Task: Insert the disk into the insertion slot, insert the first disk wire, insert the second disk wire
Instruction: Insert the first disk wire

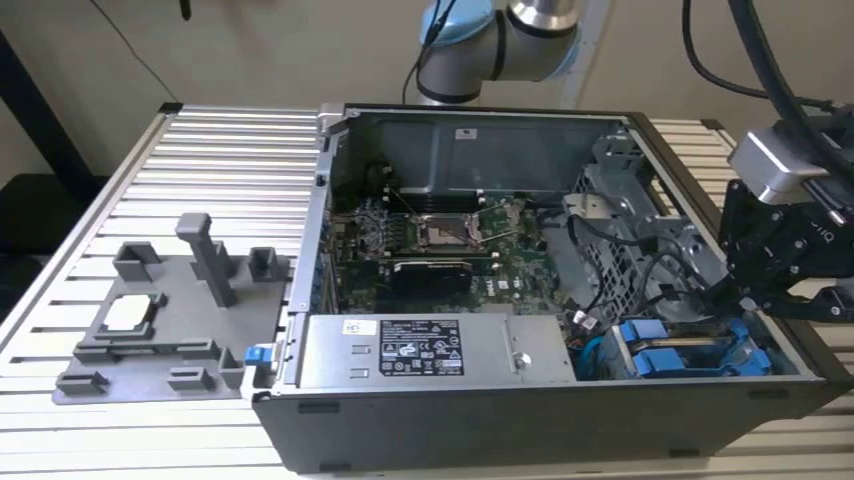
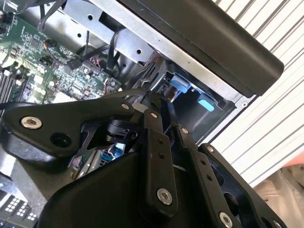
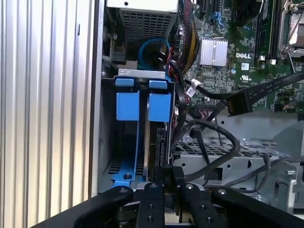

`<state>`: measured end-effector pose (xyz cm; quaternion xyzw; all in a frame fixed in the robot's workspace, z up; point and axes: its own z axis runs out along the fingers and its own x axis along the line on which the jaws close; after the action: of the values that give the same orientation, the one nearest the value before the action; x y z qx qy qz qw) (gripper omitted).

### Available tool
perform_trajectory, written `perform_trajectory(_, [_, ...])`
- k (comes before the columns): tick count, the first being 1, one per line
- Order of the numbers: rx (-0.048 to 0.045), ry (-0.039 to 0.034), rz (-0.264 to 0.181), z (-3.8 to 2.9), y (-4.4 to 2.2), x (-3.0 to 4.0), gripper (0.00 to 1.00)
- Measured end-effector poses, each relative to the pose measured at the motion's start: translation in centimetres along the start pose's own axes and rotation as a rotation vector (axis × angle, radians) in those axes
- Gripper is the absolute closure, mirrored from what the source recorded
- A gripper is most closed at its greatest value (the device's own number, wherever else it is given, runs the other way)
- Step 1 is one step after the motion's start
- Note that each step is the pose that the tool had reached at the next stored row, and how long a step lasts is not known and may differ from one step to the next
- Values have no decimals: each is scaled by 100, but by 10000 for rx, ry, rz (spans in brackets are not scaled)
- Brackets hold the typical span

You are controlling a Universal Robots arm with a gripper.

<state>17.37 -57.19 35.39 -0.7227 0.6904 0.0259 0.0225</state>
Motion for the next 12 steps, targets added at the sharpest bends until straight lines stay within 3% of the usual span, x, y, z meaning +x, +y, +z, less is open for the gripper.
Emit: perform_trajectory(12, [0,1,-6,53,0,9,81])
